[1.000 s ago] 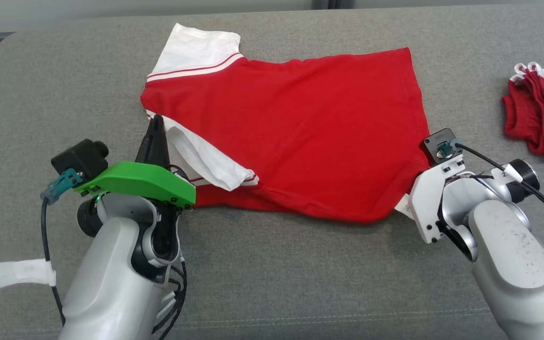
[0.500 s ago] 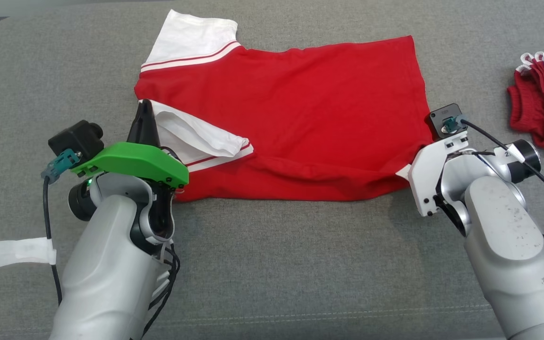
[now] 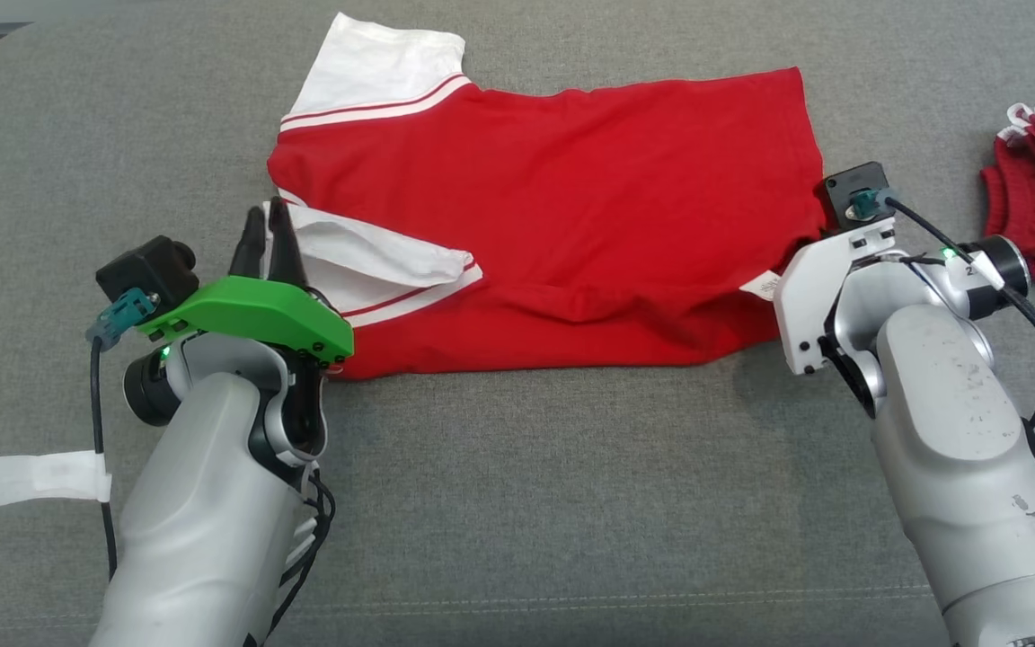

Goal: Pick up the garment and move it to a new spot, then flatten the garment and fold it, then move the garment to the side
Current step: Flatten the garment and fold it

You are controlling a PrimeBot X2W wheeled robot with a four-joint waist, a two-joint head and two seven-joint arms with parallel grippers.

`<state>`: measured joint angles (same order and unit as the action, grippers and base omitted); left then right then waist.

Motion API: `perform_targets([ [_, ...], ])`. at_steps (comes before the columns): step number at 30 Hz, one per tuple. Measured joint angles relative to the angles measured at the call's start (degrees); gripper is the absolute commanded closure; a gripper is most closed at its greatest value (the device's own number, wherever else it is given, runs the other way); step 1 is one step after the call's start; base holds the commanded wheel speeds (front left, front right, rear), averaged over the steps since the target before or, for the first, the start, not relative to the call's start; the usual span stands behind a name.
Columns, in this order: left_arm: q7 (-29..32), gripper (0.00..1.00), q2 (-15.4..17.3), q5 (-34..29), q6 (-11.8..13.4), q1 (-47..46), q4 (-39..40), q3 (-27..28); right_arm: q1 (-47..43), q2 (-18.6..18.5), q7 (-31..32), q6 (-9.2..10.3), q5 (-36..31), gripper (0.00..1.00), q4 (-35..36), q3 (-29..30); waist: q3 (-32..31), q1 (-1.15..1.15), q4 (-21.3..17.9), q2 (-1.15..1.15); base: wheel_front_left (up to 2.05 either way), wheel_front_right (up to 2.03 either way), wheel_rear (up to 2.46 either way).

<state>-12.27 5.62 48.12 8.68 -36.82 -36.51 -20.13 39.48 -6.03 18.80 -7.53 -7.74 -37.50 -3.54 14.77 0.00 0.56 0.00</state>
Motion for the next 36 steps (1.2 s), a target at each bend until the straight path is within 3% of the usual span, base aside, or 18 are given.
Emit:
perform_targets([
  [10,-2.23,0.00,1.46,-2.81,-0.33,-0.19,-0.14,0.24,0.26,1.63,-3.48,0.00,-3.63,0.00,0.30,4.17,-1.09,0.00,0.18,0.00,0.00,0.00,0.00],
  [19,-2.42,0.00,7.55,-13.19,4.59,8.33,4.14,-5.35,-6.05,1.79,-3.02,0.00,-2.42,0.00,5.63,6.25,-3.39,0.00,0.03,0.00,0.00,0.00,0.00],
  [27,4.24,0.00,9.42,-16.70,7.24,11.78,2.22,-10.45,-11.56,2.41,-0.63,0.00,-0.86,0.00,7.17,6.06,-3.91,0.00,-0.48,0.00,0.00,0.00,0.00],
  [36,6.87,0.00,8.86,-17.18,7.30,9.93,-1.21,-11.98,-11.25,2.92,-1.09,0.00,-2.07,0.00,5.93,6.49,-2.99,0.00,-0.82,0.00,0.00,0.00,0.00],
])
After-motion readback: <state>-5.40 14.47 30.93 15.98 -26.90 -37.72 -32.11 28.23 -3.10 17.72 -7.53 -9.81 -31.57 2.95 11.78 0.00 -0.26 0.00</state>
